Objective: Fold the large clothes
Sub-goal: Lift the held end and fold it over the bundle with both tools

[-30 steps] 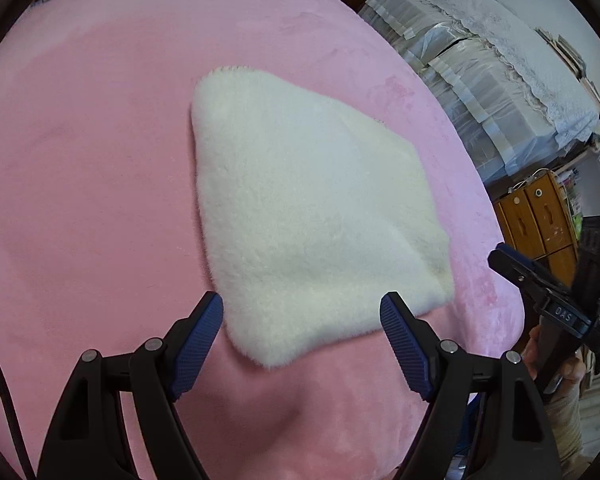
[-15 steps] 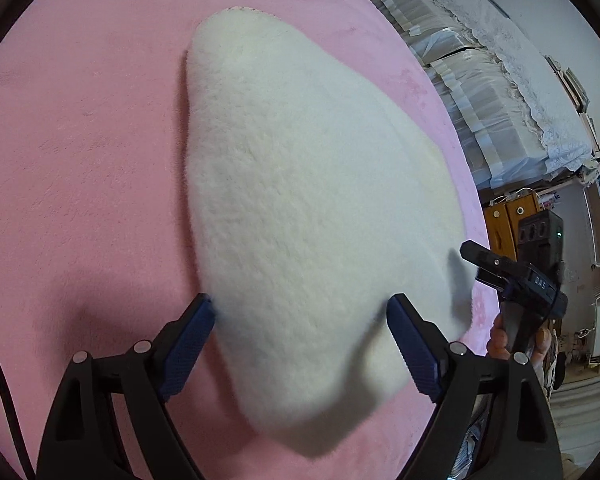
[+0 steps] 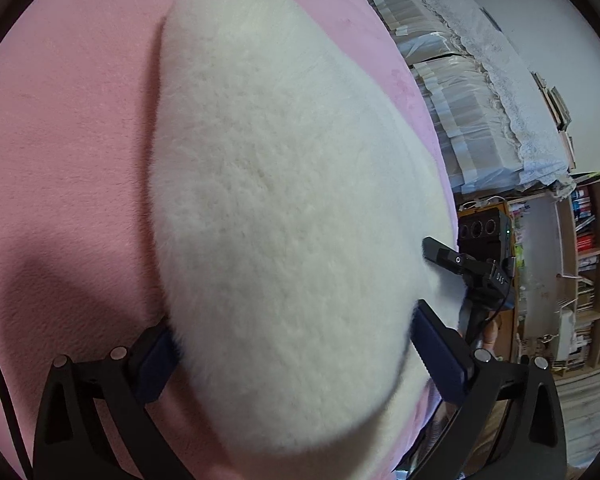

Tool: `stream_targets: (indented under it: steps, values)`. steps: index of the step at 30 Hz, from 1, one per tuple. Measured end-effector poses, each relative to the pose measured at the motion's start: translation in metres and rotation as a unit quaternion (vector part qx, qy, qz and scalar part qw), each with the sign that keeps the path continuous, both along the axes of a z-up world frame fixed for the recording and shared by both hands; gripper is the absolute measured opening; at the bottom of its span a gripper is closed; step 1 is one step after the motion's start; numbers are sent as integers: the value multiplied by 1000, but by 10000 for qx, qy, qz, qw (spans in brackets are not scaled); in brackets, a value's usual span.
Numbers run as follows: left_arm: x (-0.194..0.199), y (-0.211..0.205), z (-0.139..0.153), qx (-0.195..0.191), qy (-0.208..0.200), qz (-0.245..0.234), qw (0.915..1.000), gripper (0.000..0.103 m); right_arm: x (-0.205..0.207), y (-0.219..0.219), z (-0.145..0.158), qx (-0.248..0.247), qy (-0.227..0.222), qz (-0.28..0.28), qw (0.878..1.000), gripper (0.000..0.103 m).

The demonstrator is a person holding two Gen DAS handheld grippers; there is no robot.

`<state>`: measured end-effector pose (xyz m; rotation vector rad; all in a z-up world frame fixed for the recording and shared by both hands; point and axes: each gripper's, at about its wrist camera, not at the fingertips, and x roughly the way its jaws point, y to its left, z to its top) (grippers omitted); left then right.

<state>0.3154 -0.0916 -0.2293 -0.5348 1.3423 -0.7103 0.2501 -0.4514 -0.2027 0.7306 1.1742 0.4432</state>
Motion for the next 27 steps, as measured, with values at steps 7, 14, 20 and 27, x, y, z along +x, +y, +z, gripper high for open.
stream_targets:
  steps: [7, 14, 20, 27]
  values:
    - [-1, -17, 6, 426, -19, 242, 9988, 103, -3, 11, 7, -144, -336, 73, 9993, 73]
    - [-8, -53, 47, 1493, -624, 339, 9862, 91, -13, 10, 19, -306, -507, -123, 9982, 56]
    - [-16, -59, 67, 1654, -970, 337, 9809, 75, -17, 16, 35, -523, -590, -277, 9965, 47]
    - [-26, -47, 97, 1748, -1347, 333, 9748, 70, -32, 41, 62, -802, -770, -244, 9935, 44]
